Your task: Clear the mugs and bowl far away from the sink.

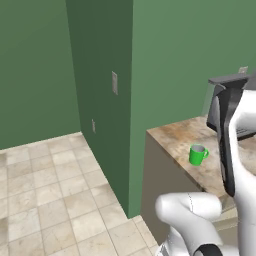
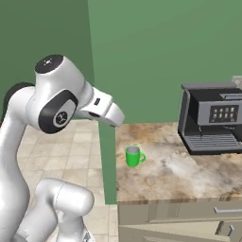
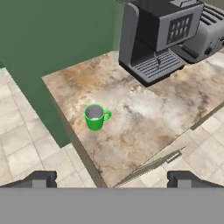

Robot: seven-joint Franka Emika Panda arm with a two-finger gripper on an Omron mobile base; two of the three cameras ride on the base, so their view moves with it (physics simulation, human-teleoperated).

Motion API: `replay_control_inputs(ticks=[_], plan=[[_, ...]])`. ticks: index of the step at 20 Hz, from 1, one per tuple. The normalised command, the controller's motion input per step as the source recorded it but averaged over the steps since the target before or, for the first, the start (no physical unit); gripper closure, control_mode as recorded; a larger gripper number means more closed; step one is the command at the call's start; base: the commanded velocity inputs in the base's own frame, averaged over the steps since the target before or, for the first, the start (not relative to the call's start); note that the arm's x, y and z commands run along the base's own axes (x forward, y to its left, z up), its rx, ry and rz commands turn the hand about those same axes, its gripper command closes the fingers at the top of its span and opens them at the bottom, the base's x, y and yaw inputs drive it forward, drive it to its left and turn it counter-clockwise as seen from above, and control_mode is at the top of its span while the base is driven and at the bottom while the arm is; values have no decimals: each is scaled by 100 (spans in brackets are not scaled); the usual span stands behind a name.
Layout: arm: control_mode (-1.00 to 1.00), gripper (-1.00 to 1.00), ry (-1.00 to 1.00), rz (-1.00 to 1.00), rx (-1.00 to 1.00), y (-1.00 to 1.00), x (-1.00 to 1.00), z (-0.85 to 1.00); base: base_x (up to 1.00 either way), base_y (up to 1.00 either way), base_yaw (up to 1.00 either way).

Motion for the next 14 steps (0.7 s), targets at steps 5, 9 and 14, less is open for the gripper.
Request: replay_control_inputs(ticks=[5, 9, 14], plan=[[-100, -100, -1, 28, -4, 41, -17, 0, 0, 0, 0], [-100, -100, -7, 23, -1, 37, -17, 0, 0, 0, 0], [-100, -100, -9, 6, 4, 23, -6, -1, 0, 0, 0]])
